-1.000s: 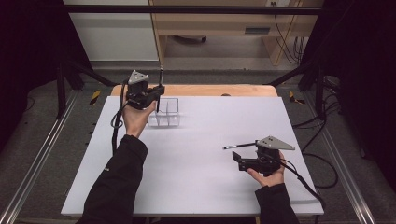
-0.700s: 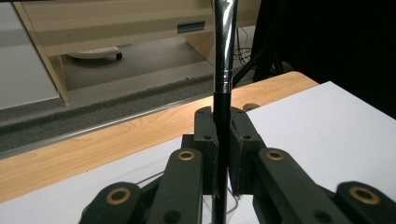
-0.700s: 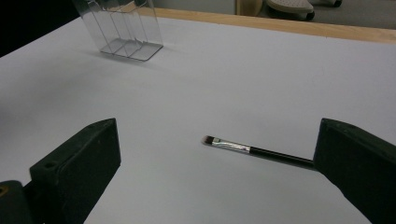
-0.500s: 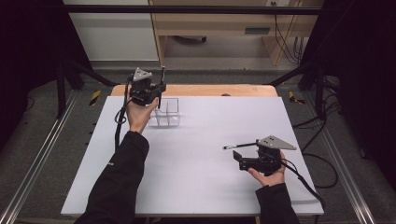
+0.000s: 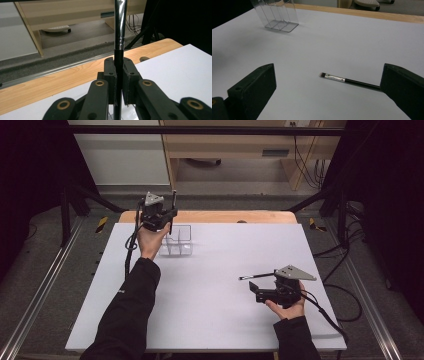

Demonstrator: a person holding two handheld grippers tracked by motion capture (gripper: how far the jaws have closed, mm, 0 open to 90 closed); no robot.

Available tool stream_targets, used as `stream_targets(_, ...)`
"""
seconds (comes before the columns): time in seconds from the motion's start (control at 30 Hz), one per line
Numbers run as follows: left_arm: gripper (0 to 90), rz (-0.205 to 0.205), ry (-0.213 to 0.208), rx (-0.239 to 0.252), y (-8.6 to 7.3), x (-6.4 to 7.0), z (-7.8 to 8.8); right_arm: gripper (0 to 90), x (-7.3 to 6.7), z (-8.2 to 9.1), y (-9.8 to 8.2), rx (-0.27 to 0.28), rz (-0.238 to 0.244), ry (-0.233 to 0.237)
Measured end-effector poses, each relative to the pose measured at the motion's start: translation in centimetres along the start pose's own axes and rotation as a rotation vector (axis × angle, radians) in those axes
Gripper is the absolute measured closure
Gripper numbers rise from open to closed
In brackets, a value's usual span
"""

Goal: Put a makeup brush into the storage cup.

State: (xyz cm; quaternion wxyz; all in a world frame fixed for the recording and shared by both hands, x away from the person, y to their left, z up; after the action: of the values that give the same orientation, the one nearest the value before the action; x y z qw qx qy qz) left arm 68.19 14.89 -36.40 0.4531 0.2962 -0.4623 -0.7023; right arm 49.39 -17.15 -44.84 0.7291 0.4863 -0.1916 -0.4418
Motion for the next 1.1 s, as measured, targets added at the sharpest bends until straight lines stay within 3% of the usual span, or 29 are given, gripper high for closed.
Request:
stream_targets(0.37,83.0,0.010,0.018,0.005,0.2,-0.3,-1.1,1.0,0.0,0.0,0.0,0.002,0.001,0.001)
stream_targets(1.1,83.1,-0.002,0.040,-0.022,-1.6,-0.7,-2.9,1.0,0.0,-0.2,-0.1,-0.004,0.004,0.005)
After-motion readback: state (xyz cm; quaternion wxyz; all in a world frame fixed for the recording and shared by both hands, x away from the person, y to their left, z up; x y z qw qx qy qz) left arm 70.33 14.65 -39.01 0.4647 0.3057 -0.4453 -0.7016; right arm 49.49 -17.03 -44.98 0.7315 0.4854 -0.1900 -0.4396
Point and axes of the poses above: each handheld gripper's, and its own axes: z roughly backward along the jaws, y roughly out of its top, x roughly to its right, the point moved 7 cm from there along -z, roughly forward along the jaws, and after that the axes turned 5 degrees about y, right-handed, at the moved point
